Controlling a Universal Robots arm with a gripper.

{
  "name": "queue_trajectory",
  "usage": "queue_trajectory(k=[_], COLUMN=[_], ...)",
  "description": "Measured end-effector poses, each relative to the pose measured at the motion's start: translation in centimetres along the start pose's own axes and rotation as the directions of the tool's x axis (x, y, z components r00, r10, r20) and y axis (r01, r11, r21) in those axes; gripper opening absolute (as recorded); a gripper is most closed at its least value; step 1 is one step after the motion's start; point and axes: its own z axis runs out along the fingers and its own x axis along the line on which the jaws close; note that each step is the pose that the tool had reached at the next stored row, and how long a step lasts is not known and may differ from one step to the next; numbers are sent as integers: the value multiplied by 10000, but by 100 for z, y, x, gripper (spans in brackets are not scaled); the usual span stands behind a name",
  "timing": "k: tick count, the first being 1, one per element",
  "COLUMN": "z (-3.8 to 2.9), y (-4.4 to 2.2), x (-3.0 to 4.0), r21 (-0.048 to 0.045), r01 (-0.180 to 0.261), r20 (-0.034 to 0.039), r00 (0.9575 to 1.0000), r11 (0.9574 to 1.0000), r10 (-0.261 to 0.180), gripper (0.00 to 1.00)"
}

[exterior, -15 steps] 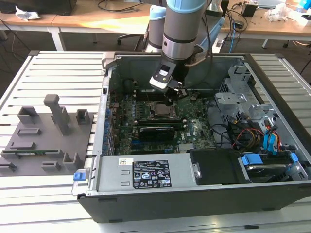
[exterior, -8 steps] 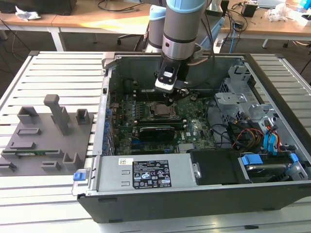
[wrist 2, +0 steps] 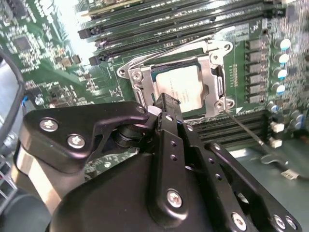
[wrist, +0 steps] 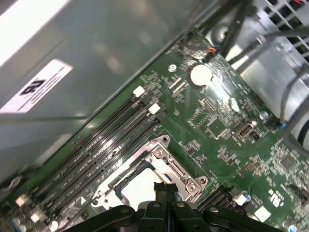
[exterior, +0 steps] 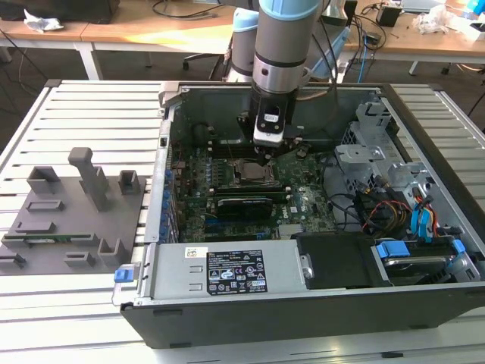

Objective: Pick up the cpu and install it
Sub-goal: 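Close the cpu cover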

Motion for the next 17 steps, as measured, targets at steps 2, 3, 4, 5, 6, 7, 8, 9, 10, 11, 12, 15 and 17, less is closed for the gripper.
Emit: queue_trajectory(k=[2,3,4,5,6,7,8,9,10,11,12,15,17], z=[0,0,0,0,0,0,0,0,0,0,0,0,0], y=[0,0,0,0,0,0,0,0,0,0,0,0,0], x=[0,0,0,0,0,0,0,0,0,0,0,0,0], r21=[0,0,0,1,1,1,2,2,2,3,4,5,6], r01=[407,588,766,961,1251,1510,1682,1945,2103,2384,2541,3049,3367], r20=[5,7,9,12,15,18,20,23,25,29,31,37,40], r00=[9992,9983,9971,9954,9921,9885,9858,9809,9776,9712,9672,9524,9416], r11=[9992,9983,9971,9954,9921,9885,9858,9809,9776,9712,9672,9524,9416], r10=[-407,-588,-766,-961,-1251,-1510,-1682,-1945,-2103,-2384,-2541,-3049,-3367], gripper=[11,11,11,11,11,11,11,11,11,11,11,11,11])
